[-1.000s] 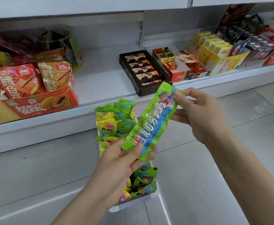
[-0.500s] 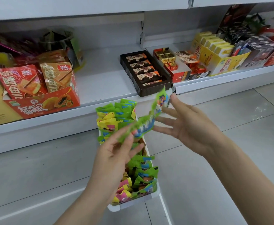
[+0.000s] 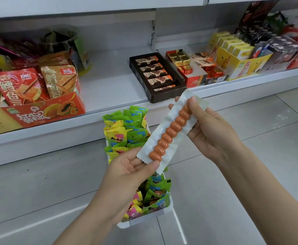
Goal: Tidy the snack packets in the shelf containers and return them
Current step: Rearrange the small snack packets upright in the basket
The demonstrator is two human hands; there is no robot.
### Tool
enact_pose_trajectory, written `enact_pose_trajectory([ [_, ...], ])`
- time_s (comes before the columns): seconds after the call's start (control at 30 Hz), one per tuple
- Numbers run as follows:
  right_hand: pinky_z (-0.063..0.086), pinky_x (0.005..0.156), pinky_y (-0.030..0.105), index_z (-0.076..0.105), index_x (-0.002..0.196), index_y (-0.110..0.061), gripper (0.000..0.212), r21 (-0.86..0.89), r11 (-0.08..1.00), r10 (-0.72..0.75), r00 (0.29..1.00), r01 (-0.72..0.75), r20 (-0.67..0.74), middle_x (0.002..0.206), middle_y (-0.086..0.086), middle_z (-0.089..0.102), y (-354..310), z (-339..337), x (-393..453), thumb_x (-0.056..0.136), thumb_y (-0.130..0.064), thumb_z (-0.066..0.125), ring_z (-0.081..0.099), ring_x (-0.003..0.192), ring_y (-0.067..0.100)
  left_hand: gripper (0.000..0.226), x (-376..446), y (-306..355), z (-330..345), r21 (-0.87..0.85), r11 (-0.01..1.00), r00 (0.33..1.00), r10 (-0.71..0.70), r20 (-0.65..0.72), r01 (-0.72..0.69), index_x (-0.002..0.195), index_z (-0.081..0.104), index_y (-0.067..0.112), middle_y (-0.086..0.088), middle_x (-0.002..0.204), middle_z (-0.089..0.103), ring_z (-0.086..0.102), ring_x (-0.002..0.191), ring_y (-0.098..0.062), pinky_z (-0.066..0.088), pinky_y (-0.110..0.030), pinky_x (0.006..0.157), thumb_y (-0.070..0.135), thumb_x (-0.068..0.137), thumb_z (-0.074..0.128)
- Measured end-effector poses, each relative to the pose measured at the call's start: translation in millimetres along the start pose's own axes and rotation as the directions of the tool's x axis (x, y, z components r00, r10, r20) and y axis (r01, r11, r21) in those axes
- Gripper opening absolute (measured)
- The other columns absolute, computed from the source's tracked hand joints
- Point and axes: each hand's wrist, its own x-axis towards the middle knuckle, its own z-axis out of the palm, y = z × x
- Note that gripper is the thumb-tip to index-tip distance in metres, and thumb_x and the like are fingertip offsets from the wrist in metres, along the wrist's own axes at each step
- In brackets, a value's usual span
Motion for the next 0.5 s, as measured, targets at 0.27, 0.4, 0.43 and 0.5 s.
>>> enact_pose_trajectory([
  [0.27,0.060,0.087,0.040,0.068,0.111,-0.003,0.020,-0.117,0.993,-0.008,0.998,0.015,0.059,0.100,0.011,0.074,14,-4,-1,0.099,-0.013,0.055,0.072,0.090,0.021,0.038,2,-1,-4,-0.126,0.992,0.989,-0.020,-0.145,0.002,0.116,0.070,0.014,-0.005,0.115,0.074,0.070,0.108,-0.018,0.057,-0.020,0.078,0.012,0.078,0.068],
  [0.4,0.061,0.081,0.034,0.070,0.109,-0.003,0.021,-0.037,0.999,-0.025,0.997,0.027,0.066,0.105,0.012,0.075,13,-2,1,0.095,-0.014,0.060,0.073,0.093,0.022,0.040,2,1,0,-0.241,0.971,0.994,-0.037,-0.106,0.011,0.115,0.073,0.012,-0.009,0.119,0.072,0.070,0.106,-0.019,0.059,-0.028,0.080,0.021,0.076,0.073],
  [0.43,0.061,0.081,0.033,0.071,0.108,-0.004,0.021,-0.020,1.000,-0.019,0.998,0.020,0.067,0.108,0.012,0.075,12,-1,1,0.093,-0.017,0.061,0.073,0.095,0.021,0.039,3,2,1,-0.227,0.974,0.994,-0.009,-0.110,-0.016,0.113,0.074,0.015,-0.007,0.119,0.072,0.071,0.104,-0.017,0.058,-0.028,0.079,0.025,0.075,0.074],
  [0.5,0.060,0.082,0.032,0.071,0.110,-0.006,0.026,-0.019,1.000,0.014,0.999,-0.013,0.050,0.112,0.011,0.074,11,-3,2,0.093,-0.024,0.063,0.073,0.099,0.021,0.036,5,3,0,-0.101,0.990,0.985,0.088,-0.148,-0.104,0.111,0.076,0.023,-0.001,0.116,0.074,0.071,0.100,-0.014,0.057,-0.025,0.079,0.031,0.076,0.074],
])
